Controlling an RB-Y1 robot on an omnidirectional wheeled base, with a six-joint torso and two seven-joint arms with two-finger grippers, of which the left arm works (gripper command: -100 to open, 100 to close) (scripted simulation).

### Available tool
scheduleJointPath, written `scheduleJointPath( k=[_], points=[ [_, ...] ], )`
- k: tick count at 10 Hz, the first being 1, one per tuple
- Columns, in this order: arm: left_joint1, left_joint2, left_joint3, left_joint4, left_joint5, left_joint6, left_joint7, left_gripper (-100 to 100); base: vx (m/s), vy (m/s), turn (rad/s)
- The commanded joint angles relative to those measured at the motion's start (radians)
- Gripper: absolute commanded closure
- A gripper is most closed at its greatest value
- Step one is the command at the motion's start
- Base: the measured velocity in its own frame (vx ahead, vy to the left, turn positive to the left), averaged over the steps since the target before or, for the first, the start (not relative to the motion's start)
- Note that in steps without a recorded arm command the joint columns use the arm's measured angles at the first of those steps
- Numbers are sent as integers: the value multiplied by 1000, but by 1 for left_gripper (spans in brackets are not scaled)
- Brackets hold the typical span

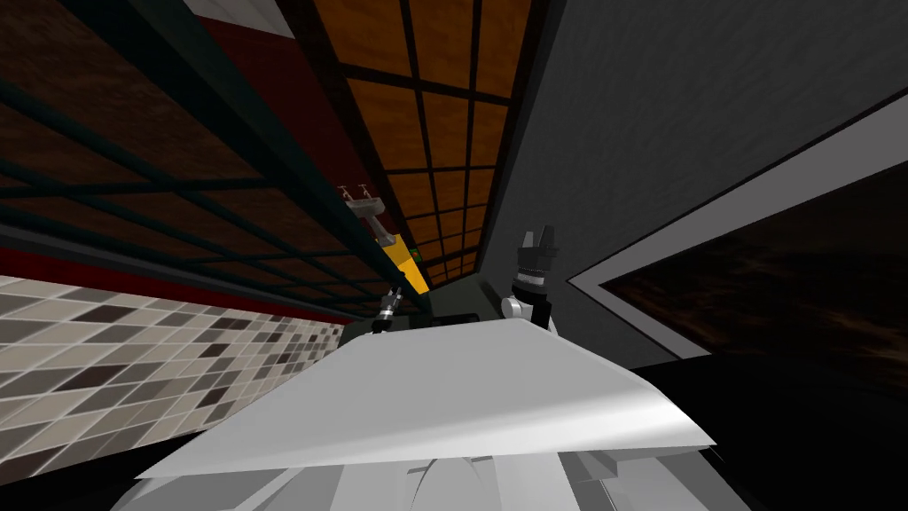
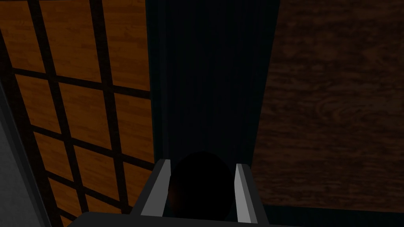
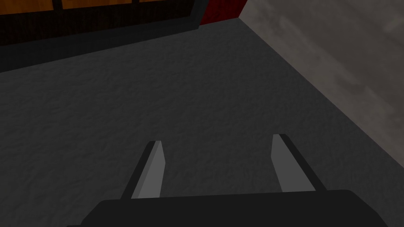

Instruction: Pull the door open

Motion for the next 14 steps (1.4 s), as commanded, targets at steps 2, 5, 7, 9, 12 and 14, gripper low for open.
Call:
scheduleJointPath(
  k=[2,5,7,9,12,14],
  points=[
    [0,0,0,-1,1,-3,1,100,-4,0,2],
    [0,1,-7,2,18,2,71,100,-22,15,-46],
    [-2,1,-12,3,34,4,128,100,-26,15,-54],
    [-4,2,-17,4,51,6,185,100,-40,24,-65],
    [-6,3,-25,6,73,9,255,100,-40,22,-61],
    [-8,4,-33,7,96,11,316,100,-38,19,-69]
  ],
)
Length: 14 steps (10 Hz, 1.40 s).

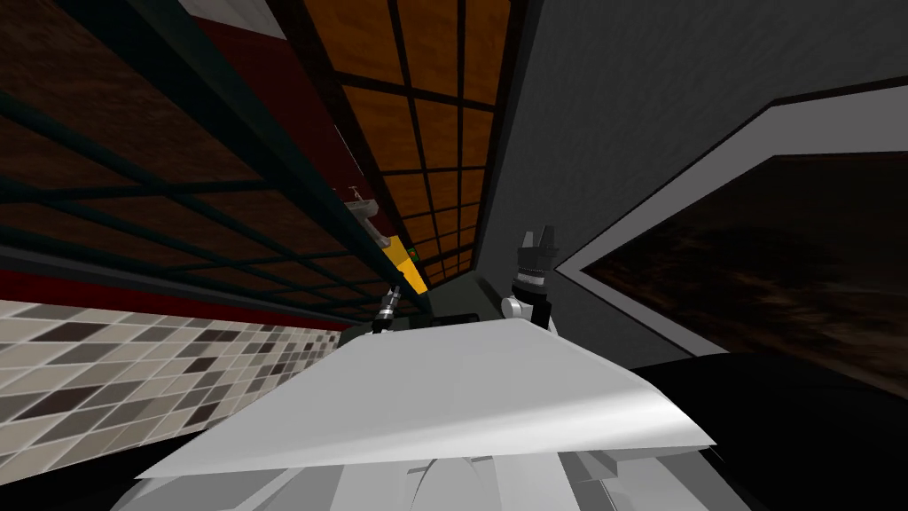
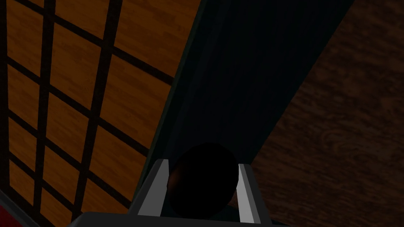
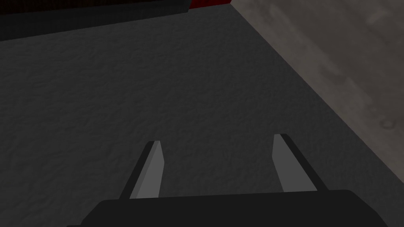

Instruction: Pull the door open

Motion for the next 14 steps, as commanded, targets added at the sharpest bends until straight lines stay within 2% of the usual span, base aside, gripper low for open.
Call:
scheduleJointPath(
  k=[1,3,4,5,6,8,9,10,11,13,14],
  points=[
    [0,-1,-3,0,7,0,34,100,-30,20,-34],
    [-3,0,-12,1,34,3,95,100,-40,20,-72],
    [-3,0,-12,1,34,3,110,100,-35,24,-45],
    [-4,1,-17,2,49,4,145,100,-38,23,-66],
    [-4,1,-17,2,49,4,150,100,-33,16,-38],
    [-7,2,-26,4,79,8,215,100,-48,26,-84],
    [-7,2,-26,4,79,8,230,100,-41,23,-52],
    [-9,3,-32,5,95,10,265,100,-43,19,-82],
    [-9,3,-32,5,95,10,270,100,-35,17,-37],
    [-12,4,-43,7,129,13,334,100,-51,30,-91],
    [-12,4,-43,7,129,13,352,100,-50,29,-64]
  ],
)
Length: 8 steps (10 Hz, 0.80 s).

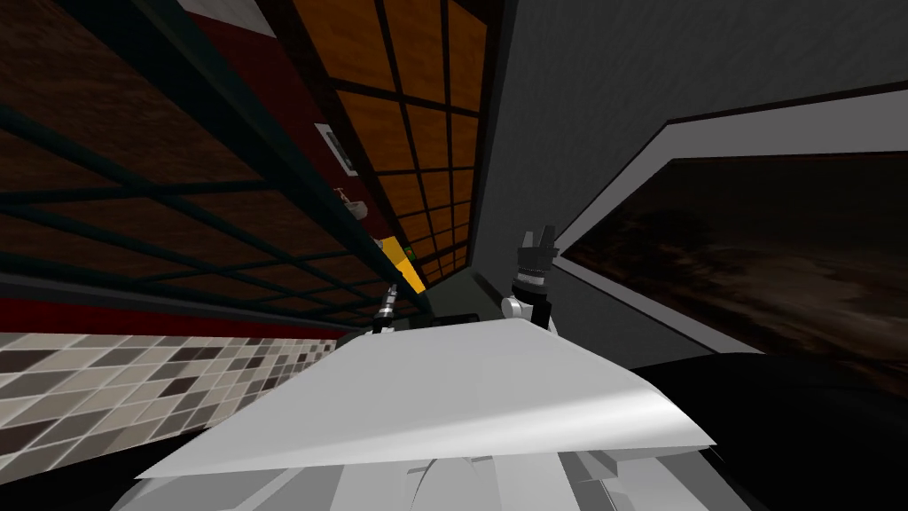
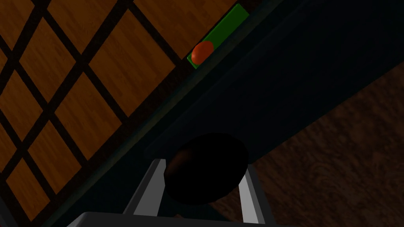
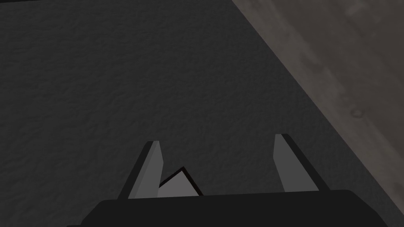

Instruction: Pull the door open

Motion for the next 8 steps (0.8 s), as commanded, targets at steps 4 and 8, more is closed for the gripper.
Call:
scheduleJointPath(
  k=[4,8],
  points=[
    [-3,0,-14,4,38,2,98,100,-42,20,-62],
    [-9,2,-32,8,94,9,214,100,-60,29,-88]
  ],
)
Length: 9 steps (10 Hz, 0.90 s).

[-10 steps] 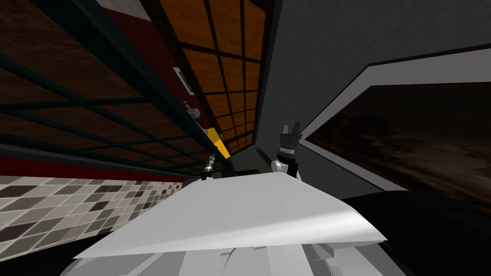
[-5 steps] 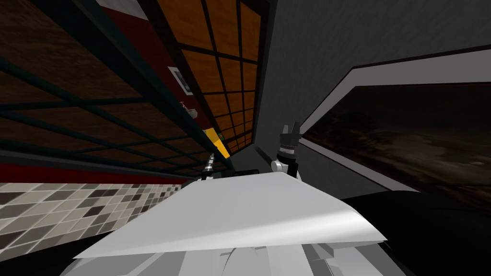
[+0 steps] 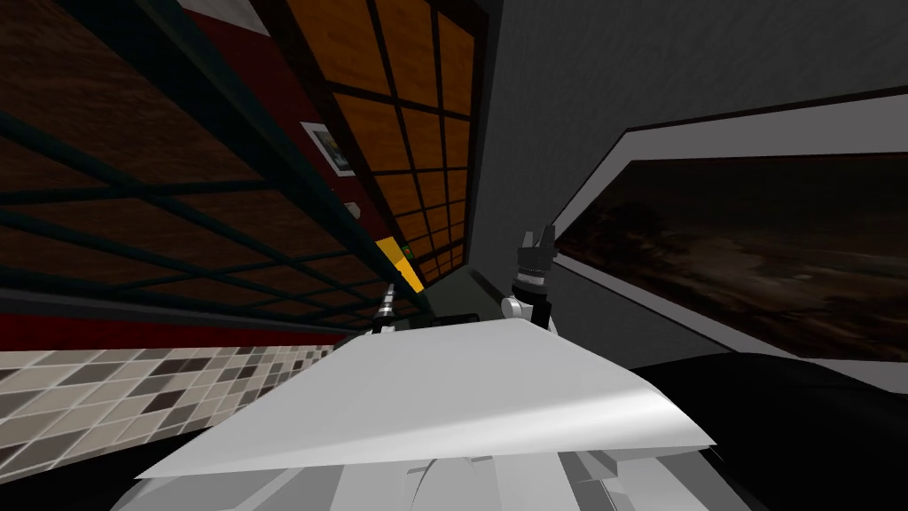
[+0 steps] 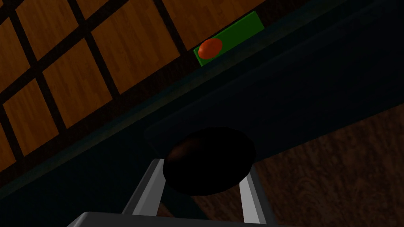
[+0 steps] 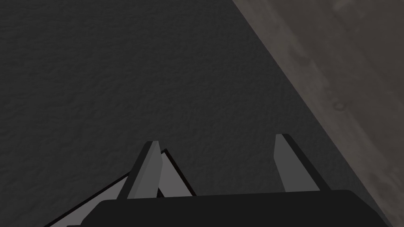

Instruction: Pull the door open

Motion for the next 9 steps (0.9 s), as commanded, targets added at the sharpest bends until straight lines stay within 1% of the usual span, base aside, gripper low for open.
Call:
scheduleJointPath(
  k=[1,2,3,4,5,6,7,8,9],
  points=[
    [0,-3,-6,1,9,0,32,100,-42,17,-48],
    [-2,-2,-12,2,28,2,70,100,-42,18,-79],
    [-4,-2,-18,3,48,5,96,100,-74,41,-137],
    [-4,-2,-18,3,48,5,114,100,-61,35,-70],
    [-6,-1,-25,4,68,7,147,100,-51,28,-75],
    [-6,-1,-25,4,68,7,156,100,-39,16,-48],
    [-8,0,-32,6,88,9,194,100,-45,16,-99],
    [-8,0,-32,6,88,9,197,100,-47,20,-54],
    [-10,1,-38,7,108,11,238,100,-51,22,-101]
  ],
)
